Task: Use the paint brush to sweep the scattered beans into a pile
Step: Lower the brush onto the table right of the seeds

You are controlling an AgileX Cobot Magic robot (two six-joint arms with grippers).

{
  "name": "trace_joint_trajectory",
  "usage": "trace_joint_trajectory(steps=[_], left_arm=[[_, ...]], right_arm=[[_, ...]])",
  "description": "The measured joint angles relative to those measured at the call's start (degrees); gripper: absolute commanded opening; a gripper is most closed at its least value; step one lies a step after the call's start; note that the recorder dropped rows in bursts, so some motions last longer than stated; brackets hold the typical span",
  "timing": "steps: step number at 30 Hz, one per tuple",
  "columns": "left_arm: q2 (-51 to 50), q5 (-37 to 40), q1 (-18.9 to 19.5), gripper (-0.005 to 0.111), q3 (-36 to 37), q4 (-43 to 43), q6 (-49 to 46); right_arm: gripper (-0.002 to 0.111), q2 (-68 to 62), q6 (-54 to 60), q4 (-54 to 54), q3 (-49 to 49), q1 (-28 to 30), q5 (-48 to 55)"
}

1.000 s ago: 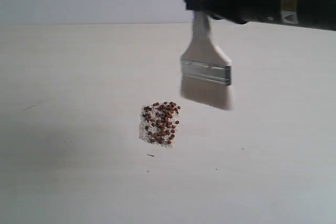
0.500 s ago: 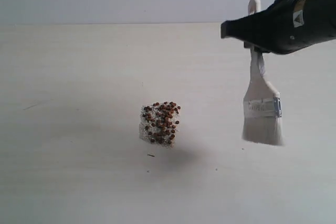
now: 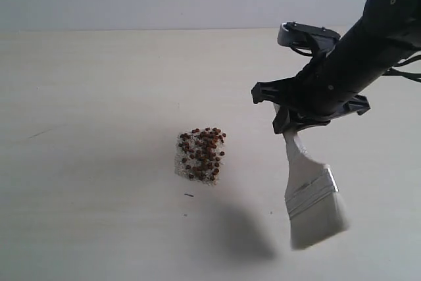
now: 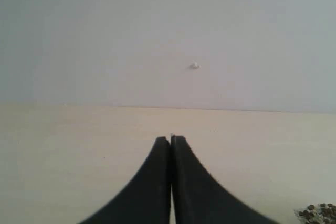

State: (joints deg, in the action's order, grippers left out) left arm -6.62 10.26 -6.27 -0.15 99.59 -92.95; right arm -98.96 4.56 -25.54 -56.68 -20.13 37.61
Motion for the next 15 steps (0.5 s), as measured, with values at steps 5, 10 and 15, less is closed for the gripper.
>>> trace_joint_trajectory(steps=[5,10,15], left_arm=[[0.00,0.00,0.00,0.000,0.00,0.00,0.00],[0.00,0.00,0.00,0.000,0.00,0.00,0.00],[0.00,0.00,0.00,0.000,0.00,0.00,0.00]], right_arm=[[0.000,-5.04,11.04,-15.26,0.00,2.37,-0.24],[0.000,-9.06,18.19,-25.16,-0.38,2.46,-1.95],[0.000,-11.34,19.48,-26.86,-0.61,2.46,-4.37]])
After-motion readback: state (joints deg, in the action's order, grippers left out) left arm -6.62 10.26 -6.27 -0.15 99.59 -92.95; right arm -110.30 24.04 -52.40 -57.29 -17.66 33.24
